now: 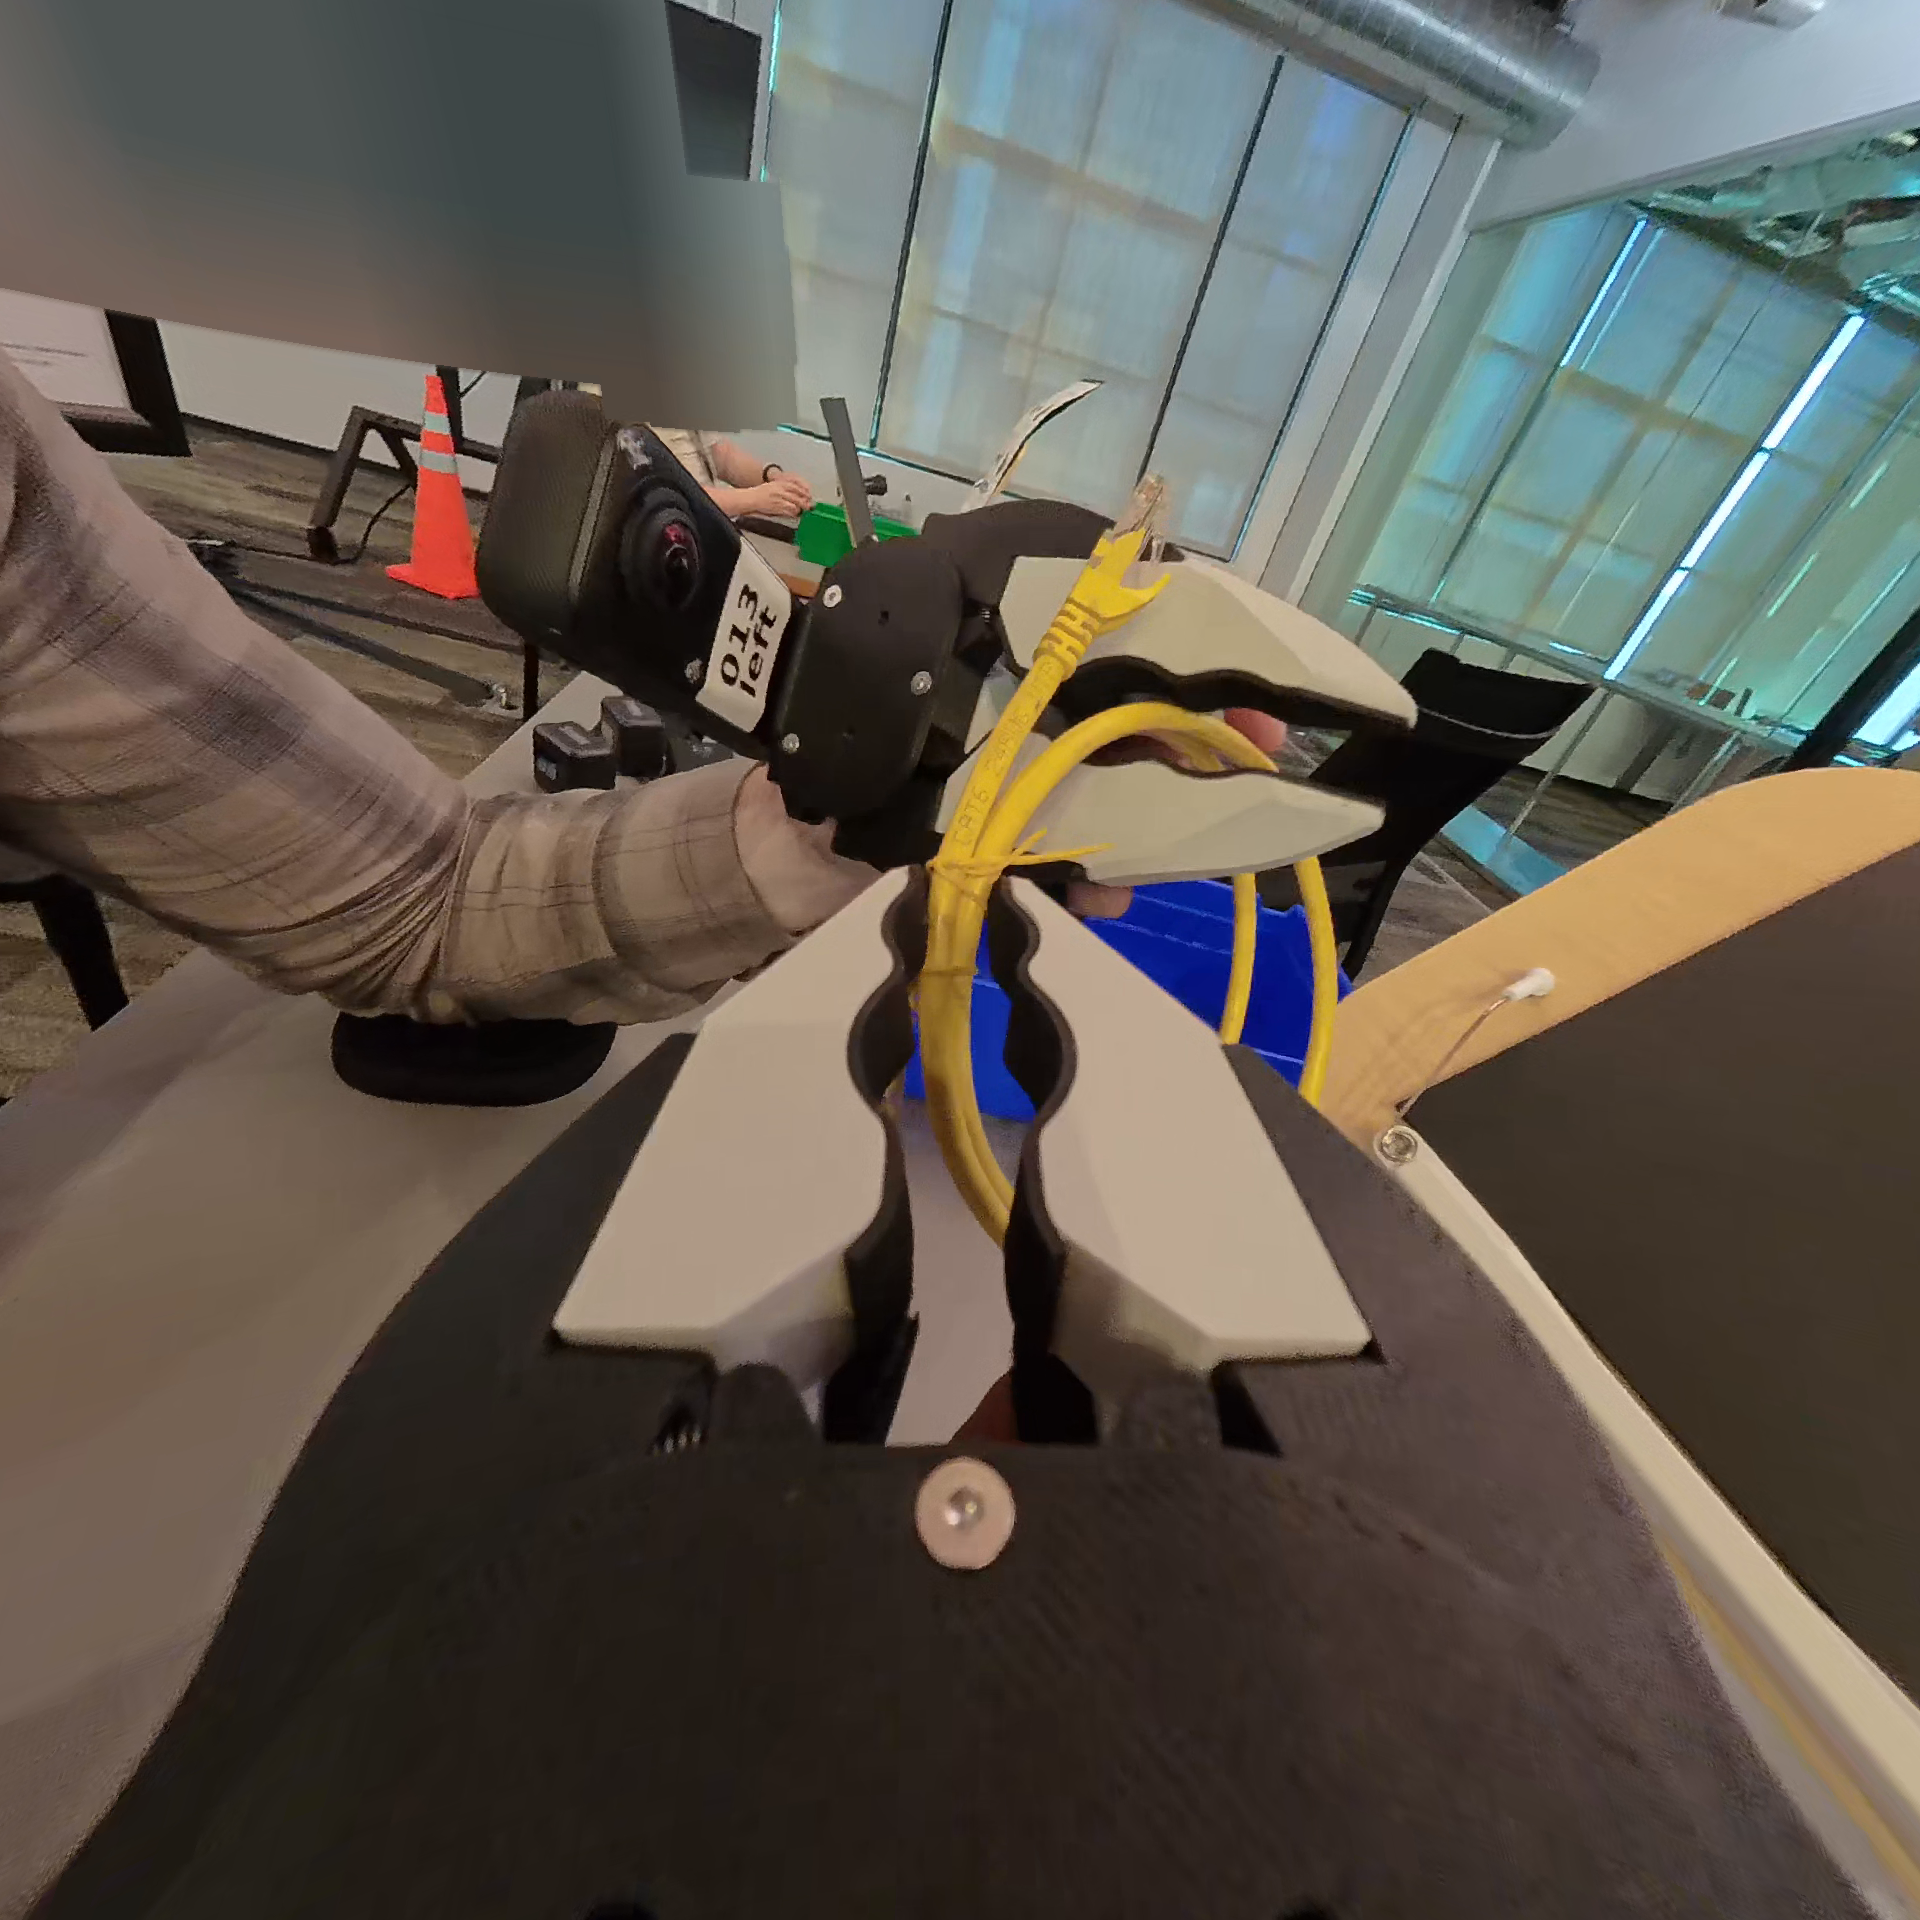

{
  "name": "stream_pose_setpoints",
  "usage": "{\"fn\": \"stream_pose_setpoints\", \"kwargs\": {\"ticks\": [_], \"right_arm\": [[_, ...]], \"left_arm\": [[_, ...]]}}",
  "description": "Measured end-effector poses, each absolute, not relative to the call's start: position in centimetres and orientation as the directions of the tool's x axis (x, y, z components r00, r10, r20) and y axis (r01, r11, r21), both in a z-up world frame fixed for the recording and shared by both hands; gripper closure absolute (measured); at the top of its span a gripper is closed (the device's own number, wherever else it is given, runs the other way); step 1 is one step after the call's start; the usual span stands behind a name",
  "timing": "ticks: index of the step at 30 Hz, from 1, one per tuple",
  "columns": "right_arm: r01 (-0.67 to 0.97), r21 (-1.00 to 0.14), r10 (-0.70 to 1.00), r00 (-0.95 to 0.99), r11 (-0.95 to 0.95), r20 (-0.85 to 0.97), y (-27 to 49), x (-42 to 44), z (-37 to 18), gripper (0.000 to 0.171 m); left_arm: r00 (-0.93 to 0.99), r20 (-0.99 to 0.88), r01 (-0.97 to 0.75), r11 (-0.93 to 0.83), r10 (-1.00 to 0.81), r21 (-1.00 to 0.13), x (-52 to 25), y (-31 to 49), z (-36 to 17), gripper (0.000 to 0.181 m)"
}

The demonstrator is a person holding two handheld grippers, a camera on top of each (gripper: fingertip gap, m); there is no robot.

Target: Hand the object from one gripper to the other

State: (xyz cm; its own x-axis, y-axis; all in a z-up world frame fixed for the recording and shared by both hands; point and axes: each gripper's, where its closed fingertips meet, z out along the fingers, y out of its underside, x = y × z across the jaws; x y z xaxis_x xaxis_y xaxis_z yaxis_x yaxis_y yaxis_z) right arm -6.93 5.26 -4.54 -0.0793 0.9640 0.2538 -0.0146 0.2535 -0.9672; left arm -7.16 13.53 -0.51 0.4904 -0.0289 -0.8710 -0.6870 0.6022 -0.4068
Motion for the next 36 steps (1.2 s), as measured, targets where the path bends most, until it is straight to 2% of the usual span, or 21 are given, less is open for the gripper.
{"fn": "stream_pose_setpoints", "kwargs": {"ticks": [7,10,14,18,25,28,32,36], "right_arm": [[-0.105,-0.968,0.974,0.004,0.226,0.227,7.0,-5.8,-3.0,0.162],[-0.168,-0.961,0.976,0.041,0.218,0.214,7.6,-5.1,-1.9,0.163],[-0.263,-0.941,0.977,0.075,0.211,0.198,8.0,-4.2,-0.4,0.163],[-0.291,-0.930,0.975,0.072,0.223,0.212,7.8,-3.7,0.1,0.163],[-0.349,-0.909,0.970,-0.001,0.227,0.243,6.1,-3.5,0.6,0.163],[-0.348,-0.911,0.966,-0.047,0.221,0.253,5.3,-3.9,0.3,0.163],[-0.337,-0.915,0.960,-0.085,0.224,0.266,4.5,-4.6,-0.3,0.163],[-0.299,-0.921,0.950,-0.109,0.249,0.292,3.7,-5.6,-1.1,0.162]], "left_arm": [[0.494,-0.869,-0.690,0.596,-0.027,-0.411,-8.0,13.4,0.1,0.156],[0.522,-0.851,-0.661,0.602,-0.061,-0.449,-8.2,13.1,0.5,0.153],[0.595,-0.780,-0.548,0.612,-0.194,-0.570,-8.1,12.8,0.8,0.151],[0.680,-0.649,-0.402,0.566,-0.342,-0.720,-9.0,13.3,1.3,0.140],[0.718,-0.323,-0.086,0.382,-0.616,-0.920,-10.5,15.2,0.5,0.123],[0.687,-0.265,-0.020,0.347,-0.677,-0.938,-9.9,15.1,0.2,0.124],[0.660,-0.270,-0.028,0.336,-0.701,-0.942,-8.5,14.9,-0.5,0.131],[0.662,-0.253,-0.025,0.316,-0.706,-0.948,-7.7,15.0,-0.9,0.130]]}}
